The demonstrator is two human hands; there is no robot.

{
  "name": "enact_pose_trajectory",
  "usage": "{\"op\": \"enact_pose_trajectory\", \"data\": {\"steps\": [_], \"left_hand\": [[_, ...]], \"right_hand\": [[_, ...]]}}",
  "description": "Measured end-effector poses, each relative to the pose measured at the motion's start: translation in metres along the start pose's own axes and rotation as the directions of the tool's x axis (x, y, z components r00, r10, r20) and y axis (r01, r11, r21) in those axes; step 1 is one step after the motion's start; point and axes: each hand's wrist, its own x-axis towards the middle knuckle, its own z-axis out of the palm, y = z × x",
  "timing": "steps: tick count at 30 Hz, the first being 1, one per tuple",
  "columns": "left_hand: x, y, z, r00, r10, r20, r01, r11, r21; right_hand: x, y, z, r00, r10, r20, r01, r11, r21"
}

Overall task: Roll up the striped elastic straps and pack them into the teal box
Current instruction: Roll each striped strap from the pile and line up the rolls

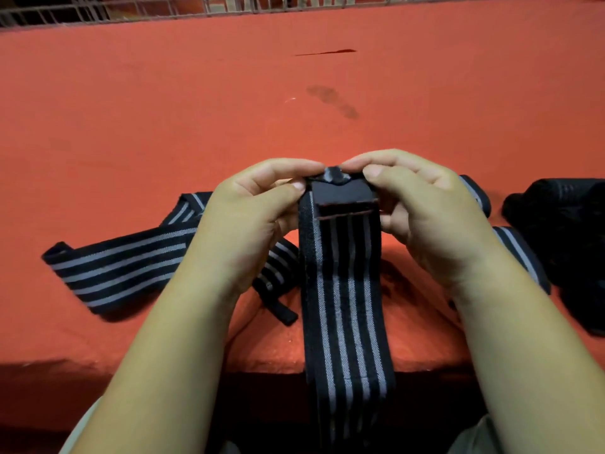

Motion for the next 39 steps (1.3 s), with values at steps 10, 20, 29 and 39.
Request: {"op": "enact_pose_trajectory", "data": {"steps": [10,20,29,39], "left_hand": [[-0.006,0.004,0.001,0.999,-0.014,-0.031,0.016,0.998,0.058],[-0.008,0.002,0.003,0.995,0.096,-0.008,-0.093,0.979,0.182],[0.0,-0.003,-0.002,0.989,0.109,-0.104,-0.1,0.991,0.087],[-0.005,0.003,0.002,0.995,-0.009,-0.1,0.025,0.986,0.162]], "right_hand": [[-0.004,0.003,-0.007,0.994,-0.103,0.041,0.104,0.994,-0.026],[-0.004,0.013,-0.007,0.998,-0.049,0.027,0.05,0.997,-0.05],[-0.012,0.015,-0.009,0.977,0.147,0.155,-0.085,0.933,-0.349],[-0.01,0.02,-0.006,0.995,0.097,0.007,-0.092,0.962,-0.257]]}}
